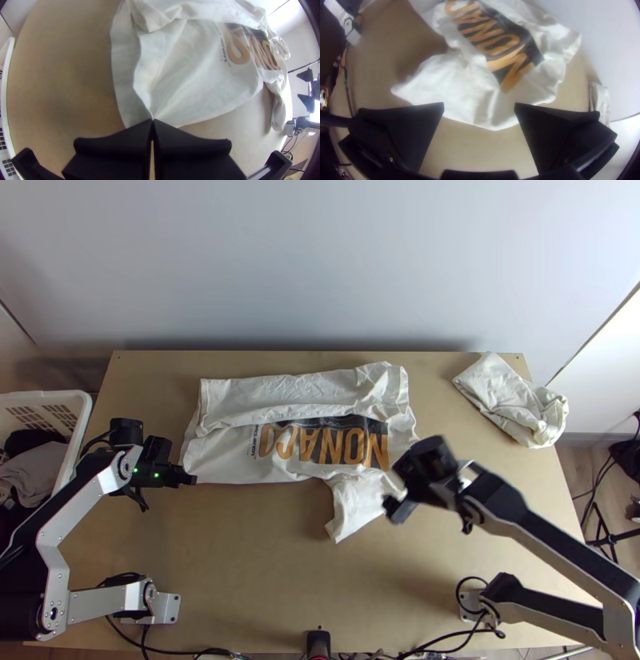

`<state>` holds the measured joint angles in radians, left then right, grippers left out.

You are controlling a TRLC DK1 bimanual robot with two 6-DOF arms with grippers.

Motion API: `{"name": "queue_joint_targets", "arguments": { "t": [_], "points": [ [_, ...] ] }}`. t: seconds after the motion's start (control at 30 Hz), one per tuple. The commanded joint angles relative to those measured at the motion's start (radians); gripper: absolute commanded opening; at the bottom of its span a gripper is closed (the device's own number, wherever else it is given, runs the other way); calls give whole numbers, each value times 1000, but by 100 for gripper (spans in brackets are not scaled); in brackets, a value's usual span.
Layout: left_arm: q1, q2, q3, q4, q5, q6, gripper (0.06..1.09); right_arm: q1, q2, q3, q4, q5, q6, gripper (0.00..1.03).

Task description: Fold the t-shirt

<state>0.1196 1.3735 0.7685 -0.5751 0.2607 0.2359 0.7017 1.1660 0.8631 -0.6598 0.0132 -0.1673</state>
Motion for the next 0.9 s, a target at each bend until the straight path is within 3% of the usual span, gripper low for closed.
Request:
{"name": "queue_joint_targets", "arguments": {
  "t": [0.0,0.13,0.27,0.8,0.87],
  "points": [
    [5,-2,-1,-2,0,-9,9,209,52,-18,5,-5,-47,98],
    [2,1,2,-2,0,-21,9,321,80,-41,20,-5,-70,98],
    [-3,-2,6,-2,0,-41,9,360,107,-50,42,-7,-86,93],
    [5,1,32,-3,-1,-41,9,295,218,-119,204,-10,-92,92],
    [6,2,37,-2,-1,-38,9,278,224,-118,232,-12,-92,81]
  ]
}}
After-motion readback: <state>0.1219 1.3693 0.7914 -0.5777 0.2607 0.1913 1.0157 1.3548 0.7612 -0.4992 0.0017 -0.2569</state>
